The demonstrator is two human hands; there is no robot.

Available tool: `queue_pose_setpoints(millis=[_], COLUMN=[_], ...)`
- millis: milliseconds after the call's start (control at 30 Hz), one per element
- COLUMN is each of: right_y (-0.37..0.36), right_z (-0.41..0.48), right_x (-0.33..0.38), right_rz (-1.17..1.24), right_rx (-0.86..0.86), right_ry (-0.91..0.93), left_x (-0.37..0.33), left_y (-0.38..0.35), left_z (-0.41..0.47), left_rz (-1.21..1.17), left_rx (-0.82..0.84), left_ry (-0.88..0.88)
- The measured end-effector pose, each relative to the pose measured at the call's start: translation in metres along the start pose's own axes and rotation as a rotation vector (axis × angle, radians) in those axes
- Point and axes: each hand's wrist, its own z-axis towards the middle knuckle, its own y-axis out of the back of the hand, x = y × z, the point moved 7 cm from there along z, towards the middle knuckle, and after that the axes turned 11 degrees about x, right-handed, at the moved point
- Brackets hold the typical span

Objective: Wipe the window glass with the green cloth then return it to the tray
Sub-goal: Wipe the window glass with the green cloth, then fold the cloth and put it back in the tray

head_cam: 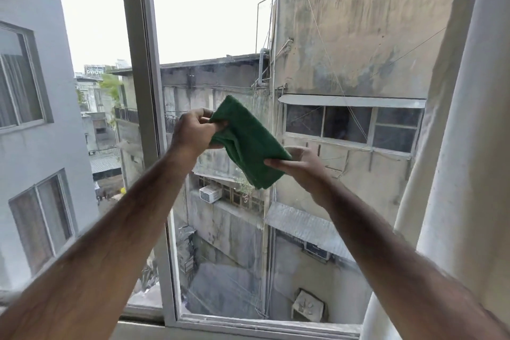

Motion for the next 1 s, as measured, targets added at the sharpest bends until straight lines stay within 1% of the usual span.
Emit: queue_pose_setpoints(millis=[100,200,267,400,567,667,867,1000], right_y=[-0.009,-0.023,-0.033,-0.054,-0.089,-0.116,-0.183,-0.232], right_z=[-0.016,-0.035,-0.052,-0.087,-0.139,-0.174,-0.255,-0.316], right_x=[-0.022,-0.052,-0.072,-0.123,-0.194,-0.246,-0.346,-0.414], right_rz=[0.378,0.544,0.562,0.556,0.561,0.594,0.592,0.587], right_rx=[-0.05,-0.089,-0.104,-0.117,-0.157,-0.202,-0.142,-0.173], right_ry=[-0.065,-0.146,-0.194,-0.288,-0.426,-0.517,-0.707,-0.819], left_x=[0.043,0.083,0.111,0.17,0.244,0.298,0.407,0.481], left_y=[0.003,-0.007,-0.016,-0.033,-0.051,-0.061,-0.071,-0.077], left_z=[-0.024,-0.055,-0.079,-0.129,-0.184,-0.221,-0.303,-0.362], left_rz=[-0.165,-0.283,-0.335,-0.298,-0.316,-0.325,-0.248,-0.214], left_rx=[0.088,0.167,0.196,0.273,0.309,0.313,0.322,0.357], left_ry=[0.109,0.181,0.253,0.379,0.505,0.587,0.747,0.869])
